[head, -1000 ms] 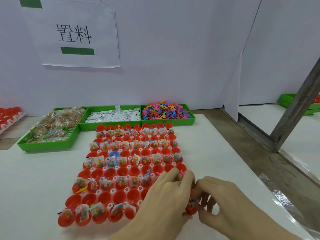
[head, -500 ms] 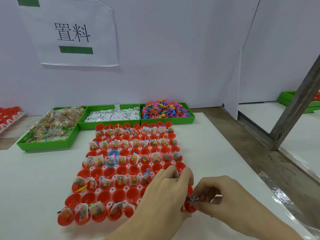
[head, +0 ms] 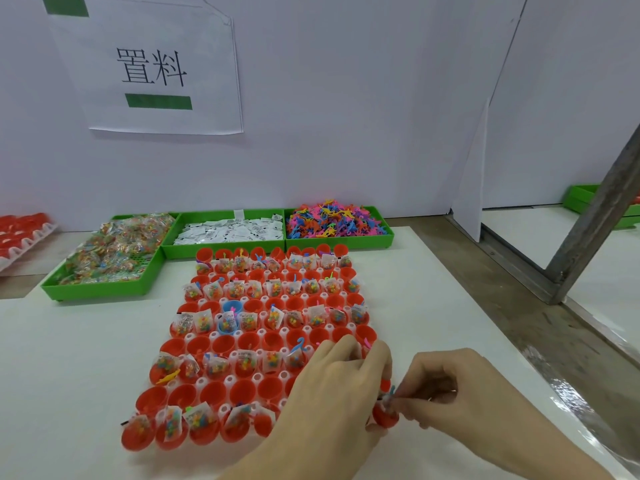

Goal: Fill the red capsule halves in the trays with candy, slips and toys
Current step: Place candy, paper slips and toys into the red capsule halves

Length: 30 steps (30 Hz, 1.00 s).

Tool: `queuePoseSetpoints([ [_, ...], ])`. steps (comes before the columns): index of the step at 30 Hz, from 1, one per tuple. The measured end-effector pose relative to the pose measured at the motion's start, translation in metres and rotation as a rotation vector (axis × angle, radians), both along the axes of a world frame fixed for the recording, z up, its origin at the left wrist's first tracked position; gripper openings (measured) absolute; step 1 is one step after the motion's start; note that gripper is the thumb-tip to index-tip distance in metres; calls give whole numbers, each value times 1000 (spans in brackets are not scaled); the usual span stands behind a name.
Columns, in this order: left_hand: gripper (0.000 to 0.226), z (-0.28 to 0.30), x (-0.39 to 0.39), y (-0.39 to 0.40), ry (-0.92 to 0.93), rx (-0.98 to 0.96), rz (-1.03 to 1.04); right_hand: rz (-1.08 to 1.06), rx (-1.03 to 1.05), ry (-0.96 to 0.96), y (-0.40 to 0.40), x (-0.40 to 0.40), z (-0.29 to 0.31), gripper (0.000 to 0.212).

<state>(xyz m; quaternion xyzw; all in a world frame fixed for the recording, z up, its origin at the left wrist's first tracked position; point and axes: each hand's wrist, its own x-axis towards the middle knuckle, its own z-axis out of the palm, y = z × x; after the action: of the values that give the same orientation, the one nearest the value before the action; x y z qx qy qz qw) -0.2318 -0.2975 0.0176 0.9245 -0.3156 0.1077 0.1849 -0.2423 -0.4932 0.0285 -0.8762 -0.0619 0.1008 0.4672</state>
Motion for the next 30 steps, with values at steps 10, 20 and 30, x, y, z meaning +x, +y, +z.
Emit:
queuePoseSetpoints([
  [10,60,-5,-2,3,-99,122,-87,23,-78,-16,-1,-4,5,11],
  [20,57,-11,-2,2,-105,169,-75,-25,44,50,-2,-4,6,15],
  [30,53,-6,2,1,49,57,-20,-64,114,-4,-10,1,-3,16],
])
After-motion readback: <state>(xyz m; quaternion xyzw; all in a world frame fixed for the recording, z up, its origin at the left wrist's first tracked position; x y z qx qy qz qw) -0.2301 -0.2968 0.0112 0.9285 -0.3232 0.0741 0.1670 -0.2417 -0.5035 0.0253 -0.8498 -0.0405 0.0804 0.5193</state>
